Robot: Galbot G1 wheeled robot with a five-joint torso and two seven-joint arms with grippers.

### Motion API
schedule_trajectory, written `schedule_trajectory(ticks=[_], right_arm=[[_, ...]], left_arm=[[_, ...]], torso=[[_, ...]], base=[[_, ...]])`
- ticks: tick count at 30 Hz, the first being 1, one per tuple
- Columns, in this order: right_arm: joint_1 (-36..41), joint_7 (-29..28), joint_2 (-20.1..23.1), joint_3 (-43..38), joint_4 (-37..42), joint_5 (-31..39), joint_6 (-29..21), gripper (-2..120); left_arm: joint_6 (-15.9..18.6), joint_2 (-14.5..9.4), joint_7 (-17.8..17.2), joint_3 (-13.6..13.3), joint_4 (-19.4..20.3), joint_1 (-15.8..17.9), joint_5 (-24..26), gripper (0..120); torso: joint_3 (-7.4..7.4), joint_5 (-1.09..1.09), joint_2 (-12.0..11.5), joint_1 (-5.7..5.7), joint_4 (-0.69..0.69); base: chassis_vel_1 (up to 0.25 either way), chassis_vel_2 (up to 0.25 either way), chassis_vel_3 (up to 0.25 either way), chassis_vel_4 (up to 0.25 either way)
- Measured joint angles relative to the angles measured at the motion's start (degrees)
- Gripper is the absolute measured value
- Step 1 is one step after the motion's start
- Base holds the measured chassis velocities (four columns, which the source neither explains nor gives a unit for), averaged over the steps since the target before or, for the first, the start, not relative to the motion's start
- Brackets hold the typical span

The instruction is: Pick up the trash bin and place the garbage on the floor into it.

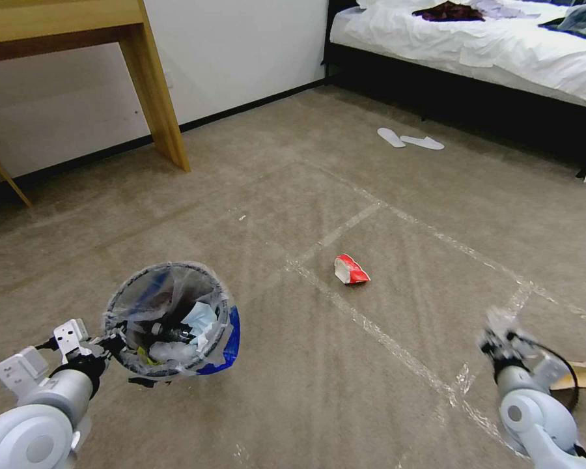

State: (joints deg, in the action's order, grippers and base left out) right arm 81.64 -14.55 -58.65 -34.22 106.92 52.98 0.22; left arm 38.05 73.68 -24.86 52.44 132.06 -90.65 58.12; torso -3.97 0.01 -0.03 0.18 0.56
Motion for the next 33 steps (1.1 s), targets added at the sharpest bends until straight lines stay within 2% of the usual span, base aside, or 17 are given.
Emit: schedule_trajectory(ticks=[1, 3, 4, 5, 7, 8, 9, 11, 15, 17, 23, 25, 26, 28, 29, 31, 33], right_arm=[[0.0, 0.0, 0.0, 0.0, 0.0, 0.0, 0.0, 0], [-1.7, 4.9, 2.2, 3.2, 3.6, -0.9, 4.5, 0], [-1.7, 4.9, 2.2, 3.2, 3.6, -0.9, 4.5, 0], [-3.4, 7.4, 3.8, 5.6, 5.6, -1.2, 6.7, 0], [-4.1, 8.2, 4.3, 6.5, 6.1, -1.2, 7.2, 0], [-6.8, 10.3, 6.1, 9.6, 8.2, -1.1, 8.5, 0], [-6.8, 10.3, 6.1, 9.6, 8.2, -1.1, 8.5, 0], [-11.7, 12.9, 8.9, 14.7, 12.0, 0.1, 9.1, 0], [-14.9, 13.9, 10.4, 18.3, 14.2, 0.9, 8.9, 0], [-20.0, 14.6, 12.4, 24.7, 17.0, 2.7, 7.8, 0], [-27.6, 14.7, 13.8, 34.3, 18.8, 6.5, 5.5, 0], [-35.3, 12.9, 14.9, 43.8, 19.1, 10.2, 4.1, 0], [-35.3, 12.9, 14.9, 43.8, 19.1, 10.2, 4.1, 0], [-41.9, 9.9, 14.5, 49.9, 19.2, 13.7, 2.3, 0], [-41.9, 9.9, 14.5, 49.9, 19.2, 13.7, 2.3, 0], [-47.9, 5.7, 12.4, 55.7, 19.2, 17.5, -0.4, 0], [-49.9, 3.6, 11.4, 57.7, 19.2, 19.2, -1.8, 0]], left_arm=[[0.0, 0.0, 0.0, 0.0, 0.0, 0.0, 0.0, 1], [0.1, 0.0, 0.0, 0.0, 0.4, -0.2, 0.0, 1], [0.1, 0.0, 0.0, 0.0, 0.4, -0.2, 0.0, 1], [0.2, 0.0, -0.1, 0.0, 0.6, -0.3, 0.0, 1], [0.2, 0.0, -0.1, 0.0, 0.7, -0.3, 0.0, 1], [0.3, 0.1, -0.1, -0.1, 0.8, -0.3, 0.0, 1], [0.3, 0.1, -0.1, -0.1, 0.8, -0.3, 0.0, 1], [0.5, 0.3, -0.2, -0.4, 0.9, -0.2, 0.0, 1], [0.5, 0.4, -0.2, -0.5, 0.9, -0.1, 0.0, 1], [0.6, 0.5, -0.3, -0.6, 0.9, -0.1, 0.0, 1], [0.8, 0.6, -0.3, -0.8, 1.0, 0.1, 0.0, 1], [1.0, 0.3, -0.5, -0.9, 1.0, 0.2, 0.3, 1], [1.0, 0.3, -0.5, -0.9, 1.0, 0.2, 0.3, 1], [1.0, 0.2, -0.6, -0.9, 0.9, 0.5, 0.4, 1], [1.0, 0.2, -0.6, -0.9, 0.9, 0.5, 0.4, 1], [1.1, 0.3, -0.6, -1.2, 0.5, 0.9, 0.4, 1], [1.1, 0.4, -0.7, -1.3, 0.3, 1.1, 0.4, 1]], torso=[[0.00, 0.00, 0.0, 0.00, 0.00], [0.00, -0.01, 0.0, 0.00, -0.01], [0.00, -0.01, 0.0, 0.00, -0.01], [0.00, -0.01, 0.0, 0.00, -0.01], [0.00, -0.01, 0.0, 0.00, 0.00], [0.00, 0.00, 0.0, 0.00, -0.01], [0.00, 0.00, 0.0, 0.00, -0.01], [0.00, -0.02, 0.0, 0.00, -0.02], [0.00, -0.01, 0.0, 0.00, -0.01], [0.00, -0.01, 0.0, 0.00, -0.02], [0.00, 0.00, 0.0, 0.00, -0.01], [-0.01, 0.00, 0.0, 0.00, 0.00], [-0.01, 0.00, 0.0, 0.00, 0.00], [0.00, -0.02, 0.0, 0.00, -0.01], [0.00, -0.02, 0.0, 0.00, -0.01], [-0.01, -0.02, 0.0, 0.01, -0.01], [0.00, -0.02, 0.0, 0.00, -0.02]], base=[[0.000, 0.000, 0.000, 0.000], [0.000, 0.000, 0.000, 0.000], [0.000, 0.000, 0.000, 0.000], [0.000, 0.000, 0.000, 0.000], [0.000, 0.000, 0.000, 0.000], [0.000, 0.000, 0.000, 0.000], [0.000, 0.000, 0.000, 0.000], [0.000, 0.000, 0.000, 0.000], [0.000, 0.000, 0.000, 0.000], [0.000, 0.000, 0.000, 0.000], [0.000, 0.000, 0.000, 0.000], [0.000, 0.000, 0.000, 0.000], [0.000, 0.000, 0.000, 0.000], [0.000, 0.000, 0.000, 0.000], [0.000, 0.000, 0.000, 0.000], [0.000, 0.000, 0.000, 0.000], [0.000, 0.000, 0.000, 0.000]])
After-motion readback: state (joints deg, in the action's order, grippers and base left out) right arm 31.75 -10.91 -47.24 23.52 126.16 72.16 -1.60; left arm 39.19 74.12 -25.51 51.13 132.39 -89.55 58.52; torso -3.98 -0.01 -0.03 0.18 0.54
